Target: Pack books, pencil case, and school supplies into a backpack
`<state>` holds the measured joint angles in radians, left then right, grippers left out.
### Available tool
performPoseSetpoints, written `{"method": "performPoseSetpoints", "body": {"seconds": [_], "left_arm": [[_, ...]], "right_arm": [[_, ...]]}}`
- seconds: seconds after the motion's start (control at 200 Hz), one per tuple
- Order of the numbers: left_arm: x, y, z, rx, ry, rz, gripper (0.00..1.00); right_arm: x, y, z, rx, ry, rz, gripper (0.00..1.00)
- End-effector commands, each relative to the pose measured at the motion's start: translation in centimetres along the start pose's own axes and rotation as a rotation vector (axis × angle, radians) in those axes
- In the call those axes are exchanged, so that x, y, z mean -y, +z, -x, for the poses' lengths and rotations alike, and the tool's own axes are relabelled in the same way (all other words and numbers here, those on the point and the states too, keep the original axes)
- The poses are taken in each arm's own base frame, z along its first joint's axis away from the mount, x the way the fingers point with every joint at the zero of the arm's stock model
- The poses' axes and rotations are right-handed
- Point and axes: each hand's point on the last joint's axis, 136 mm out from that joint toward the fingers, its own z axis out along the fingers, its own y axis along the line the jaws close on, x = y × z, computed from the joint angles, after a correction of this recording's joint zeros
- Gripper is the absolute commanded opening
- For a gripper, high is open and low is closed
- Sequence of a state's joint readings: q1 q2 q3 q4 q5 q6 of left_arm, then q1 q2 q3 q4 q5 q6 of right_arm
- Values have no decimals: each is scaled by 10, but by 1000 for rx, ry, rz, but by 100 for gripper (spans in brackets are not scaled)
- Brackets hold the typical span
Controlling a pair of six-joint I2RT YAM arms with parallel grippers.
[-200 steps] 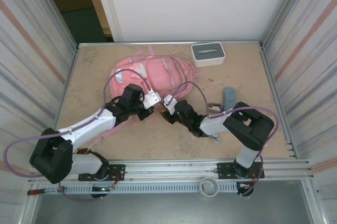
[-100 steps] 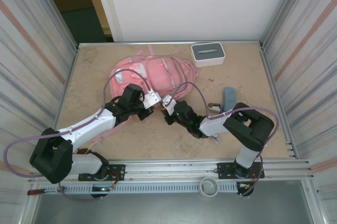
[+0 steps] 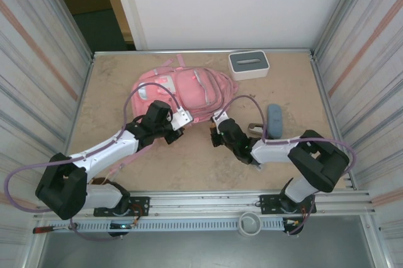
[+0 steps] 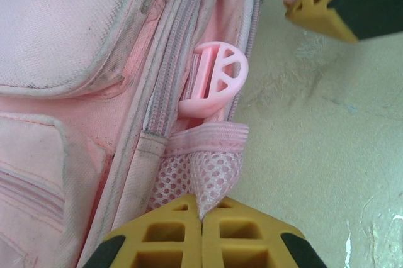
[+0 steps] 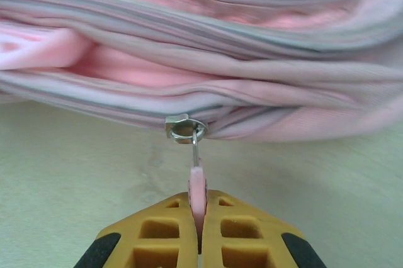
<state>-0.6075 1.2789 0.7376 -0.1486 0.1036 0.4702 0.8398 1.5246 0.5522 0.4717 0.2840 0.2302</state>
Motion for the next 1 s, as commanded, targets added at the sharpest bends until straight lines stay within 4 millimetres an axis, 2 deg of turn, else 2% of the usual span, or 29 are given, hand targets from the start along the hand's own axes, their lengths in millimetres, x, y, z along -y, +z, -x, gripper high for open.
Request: {"method": "performPoseSetpoints", "body": {"seconds": [0.0,0.085,0.225,0.396,0.541,0.666,0.802,0.992], "left_arm": [[-23,-10,11,49,0,99,0],[-26,-8,8,34,1,116,0],[-21,-5,6,26,10,90,0],[4,-2,21,38,111,48,39],[24,2,38,77,224,60,54],[32,12,45,72,276,69,57],[35,29,42,45,295,64,58],[28,48,40,26,313,121,57]], "right_arm": [[31,-8,-14,-74,101,-100,0],[24,-10,-11,-76,109,-47,0],[-6,-18,7,-38,110,124,0],[-26,-34,32,39,150,256,0],[-37,-44,48,77,166,319,0],[-37,-48,53,90,177,325,0],[-36,-48,51,90,187,322,0],[-36,-47,49,87,208,325,0]]}}
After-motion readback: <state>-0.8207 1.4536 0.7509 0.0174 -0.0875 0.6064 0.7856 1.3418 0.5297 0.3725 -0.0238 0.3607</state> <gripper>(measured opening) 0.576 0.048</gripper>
